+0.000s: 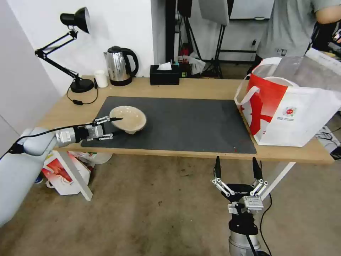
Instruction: Pick up the trash from the table and place it into the takeout bag.
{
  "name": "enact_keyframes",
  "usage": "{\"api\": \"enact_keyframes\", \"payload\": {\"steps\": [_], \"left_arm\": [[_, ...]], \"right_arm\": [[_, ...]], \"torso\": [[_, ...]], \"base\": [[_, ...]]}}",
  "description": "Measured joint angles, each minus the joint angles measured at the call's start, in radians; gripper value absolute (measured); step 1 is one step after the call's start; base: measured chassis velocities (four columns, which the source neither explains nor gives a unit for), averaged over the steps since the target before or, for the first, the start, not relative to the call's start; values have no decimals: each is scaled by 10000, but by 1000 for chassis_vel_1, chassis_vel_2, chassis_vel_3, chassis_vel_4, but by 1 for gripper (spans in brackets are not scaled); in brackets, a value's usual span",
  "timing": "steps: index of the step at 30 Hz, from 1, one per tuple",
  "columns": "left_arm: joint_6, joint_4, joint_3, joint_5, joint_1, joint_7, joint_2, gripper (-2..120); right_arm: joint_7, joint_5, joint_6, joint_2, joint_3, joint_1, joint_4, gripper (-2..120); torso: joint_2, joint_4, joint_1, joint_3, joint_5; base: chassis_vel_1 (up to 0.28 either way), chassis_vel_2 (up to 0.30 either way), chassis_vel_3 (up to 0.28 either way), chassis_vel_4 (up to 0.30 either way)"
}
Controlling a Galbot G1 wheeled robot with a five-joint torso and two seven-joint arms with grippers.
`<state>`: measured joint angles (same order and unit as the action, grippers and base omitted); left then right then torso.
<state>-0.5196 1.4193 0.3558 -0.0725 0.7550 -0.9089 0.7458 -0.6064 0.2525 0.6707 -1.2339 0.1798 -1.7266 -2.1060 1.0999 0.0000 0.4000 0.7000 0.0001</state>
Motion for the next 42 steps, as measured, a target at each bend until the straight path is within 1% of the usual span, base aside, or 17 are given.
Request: {"api": "enact_keyframes", "payload": {"steps": [1, 3, 4, 5, 8, 21, 23, 26, 27, 29, 30, 33, 34, 37, 38, 42], "left_arm": [[0, 0, 0, 0, 0, 0, 0, 27], [1, 4, 31, 0, 50, -12, 11, 17], [2, 7, 35, 0, 72, -14, 27, 13], [2, 7, 35, 0, 72, -14, 27, 13], [5, 24, 39, 2, 118, -25, 92, 1], [6, 41, 82, 8, 138, -94, 131, 0], [6, 44, 117, -31, 91, -218, 116, 0], [-4, 47, 276, -250, 1, -741, 84, 0], [-4, 47, 276, -250, 1, -741, 84, 0], [-9, 227, 499, -339, 48, -1092, -2, 0], [-9, 227, 499, -339, 48, -1092, -2, 0], [25, 685, 593, -602, 8, -1161, -333, 0], [25, 685, 593, -602, 8, -1161, -333, 0], [160, 985, 488, -1024, -265, -1148, -725, 0], [160, 985, 488, -1024, -265, -1148, -725, 0], [261, 1041, 29, -1440, -931, -1107, -1179, 0]], "right_arm": [[0, 0, 0, 0, 0, 0, 0, 100], [0, 0, 0, 0, 0, 0, 0, 100], [0, 0, 0, 0, 0, 0, 0, 100], [0, 0, 0, 0, 0, 0, 0, 100], [1, 0, 0, 0, 0, 0, 0, 100], [0, 0, 0, 0, 0, 0, 0, 100], [0, -1, 0, 0, 0, -1, 0, 100], [0, 0, 0, 0, 0, 0, 0, 100], [0, 0, 0, 0, 0, 0, 0, 100], [1, 0, 0, 0, 0, 0, 0, 100], [1, 0, 0, 0, 0, 0, 0, 100], [0, 0, 0, 0, 0, 0, 0, 100], [0, 0, 0, 0, 0, 0, 0, 100], [0, 0, 0, 0, 0, 0, 0, 100], [0, 0, 0, 0, 0, 0, 0, 100], [0, 0, 0, -1, 0, 0, 0, 100]], "torso": [[0, 0, 0, 0, 0], [0, 0, -1, 0, 0], [0, 0, 0, 0, -1], [0, 0, 0, 0, -1], [0, -1, 0, 0, -1], [1, -1, 0, 0, -1], [0, 0, 0, 0, -1], [0, -2, 0, 1, -1], [0, -2, 0, 1, -1], [0, -1, -1, 0, -1], [0, -1, -1, 0, -1], [0, 0, -1, 0, -3], [0, 0, -1, 0, -3], [1, -1, 0, 0, -2], [1, -1, 0, 0, -2], [0, 1, 0, 0, -2]], "base": [[0, 0, 0, 0], [0, 0, 0, 0], [0, 0, 0, 0], [0, 0, 0, 0], [0, 0, 0, 0], [0, 0, 0, 0], [0, 0, 0, 0], [0, 0, 0, 0], [0, 0, 0, 0], [0, 0, 0, 0], [0, 0, 0, 0], [0, 0, 0, 0], [0, 0, 0, 0], [0, 0, 0, 0], [0, 0, 0, 0], [0, 0, 0, 0]]}}
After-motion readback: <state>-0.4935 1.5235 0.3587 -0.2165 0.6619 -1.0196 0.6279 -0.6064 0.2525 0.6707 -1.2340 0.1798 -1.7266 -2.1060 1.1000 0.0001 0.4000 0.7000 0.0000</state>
